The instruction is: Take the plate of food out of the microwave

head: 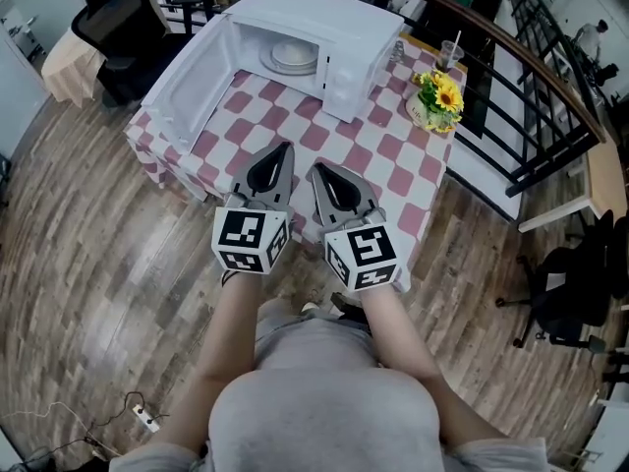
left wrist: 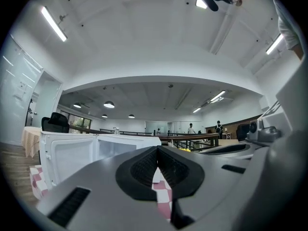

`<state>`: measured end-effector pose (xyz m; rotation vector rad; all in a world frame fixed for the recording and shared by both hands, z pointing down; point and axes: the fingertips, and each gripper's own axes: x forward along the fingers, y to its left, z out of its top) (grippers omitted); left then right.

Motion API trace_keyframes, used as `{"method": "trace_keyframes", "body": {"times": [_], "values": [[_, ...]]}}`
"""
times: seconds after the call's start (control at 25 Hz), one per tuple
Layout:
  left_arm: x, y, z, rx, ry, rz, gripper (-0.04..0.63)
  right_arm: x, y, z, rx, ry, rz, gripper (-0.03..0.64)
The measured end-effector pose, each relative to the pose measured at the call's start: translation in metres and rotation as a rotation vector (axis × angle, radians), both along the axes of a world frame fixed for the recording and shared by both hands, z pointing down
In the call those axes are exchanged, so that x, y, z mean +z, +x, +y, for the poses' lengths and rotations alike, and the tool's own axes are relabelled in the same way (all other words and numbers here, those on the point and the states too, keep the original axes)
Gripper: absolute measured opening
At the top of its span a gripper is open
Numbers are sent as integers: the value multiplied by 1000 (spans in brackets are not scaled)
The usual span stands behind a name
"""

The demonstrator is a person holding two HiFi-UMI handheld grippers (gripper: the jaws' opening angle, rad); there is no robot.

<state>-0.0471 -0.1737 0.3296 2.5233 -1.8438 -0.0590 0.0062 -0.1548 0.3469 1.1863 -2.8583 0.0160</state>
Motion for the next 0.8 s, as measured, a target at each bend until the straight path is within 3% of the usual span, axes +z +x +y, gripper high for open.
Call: {"method": "trace_keyframes", "body": {"times": [0.36,0.8], "values": [[6,-23,-39,4,-16,26,3,11,-20,-32,5,-23,24,23],[12,-50,-125,57,-61,53,3,12,-44,-105,54,-33,36,23]]}}
